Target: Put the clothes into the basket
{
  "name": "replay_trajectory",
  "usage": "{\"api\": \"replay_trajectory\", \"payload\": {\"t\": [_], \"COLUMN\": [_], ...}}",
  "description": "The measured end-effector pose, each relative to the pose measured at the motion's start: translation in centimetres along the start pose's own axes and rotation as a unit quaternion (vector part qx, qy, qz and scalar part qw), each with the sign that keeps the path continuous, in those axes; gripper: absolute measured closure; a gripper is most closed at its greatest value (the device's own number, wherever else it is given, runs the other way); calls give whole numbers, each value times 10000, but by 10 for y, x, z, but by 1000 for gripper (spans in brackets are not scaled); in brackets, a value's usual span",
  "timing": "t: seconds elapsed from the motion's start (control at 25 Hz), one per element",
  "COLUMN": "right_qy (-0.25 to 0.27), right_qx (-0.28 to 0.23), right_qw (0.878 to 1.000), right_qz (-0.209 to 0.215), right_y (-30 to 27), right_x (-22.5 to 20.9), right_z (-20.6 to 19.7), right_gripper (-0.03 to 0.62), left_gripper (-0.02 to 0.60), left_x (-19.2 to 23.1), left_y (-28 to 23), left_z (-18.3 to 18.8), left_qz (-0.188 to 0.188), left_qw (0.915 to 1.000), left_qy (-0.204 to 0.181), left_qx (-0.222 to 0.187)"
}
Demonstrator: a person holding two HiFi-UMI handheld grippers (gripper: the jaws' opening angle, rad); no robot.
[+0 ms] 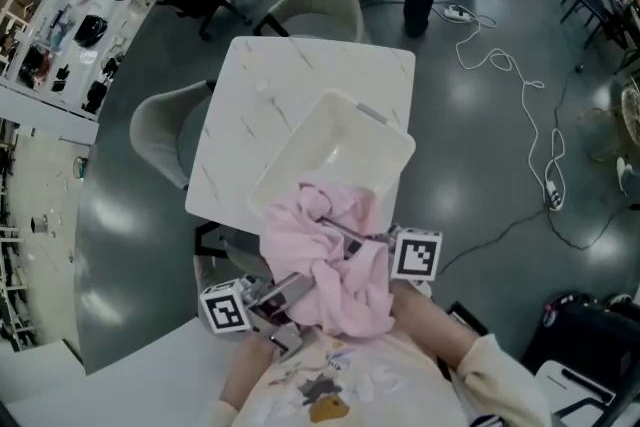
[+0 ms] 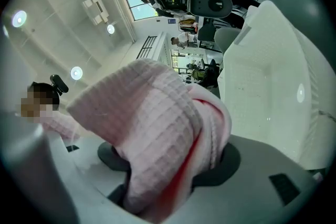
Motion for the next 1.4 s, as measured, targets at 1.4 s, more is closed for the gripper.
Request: {"api": "replay_trajectory", "payload": {"t": [1.4], "right_qy": [430], "right_qx": [225], "right_qw": [9953], "right_qz": [-835], "right_y": [-47], "right_x": [-73], "right_z": [138], "right_gripper": [301], "left_gripper": [275], "left_x": [65], "left_y": [-94], "left_z": [122], "left_qz": [1015], "left_qw": [9922], "left_qy": [-613], "left_qx": [377]}}
Point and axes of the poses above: the fingertips, and each gripper's own axes: y backward along the fingers, x to its left, z out of its top, the point moved 9 cm from there along y, backward along the fingers
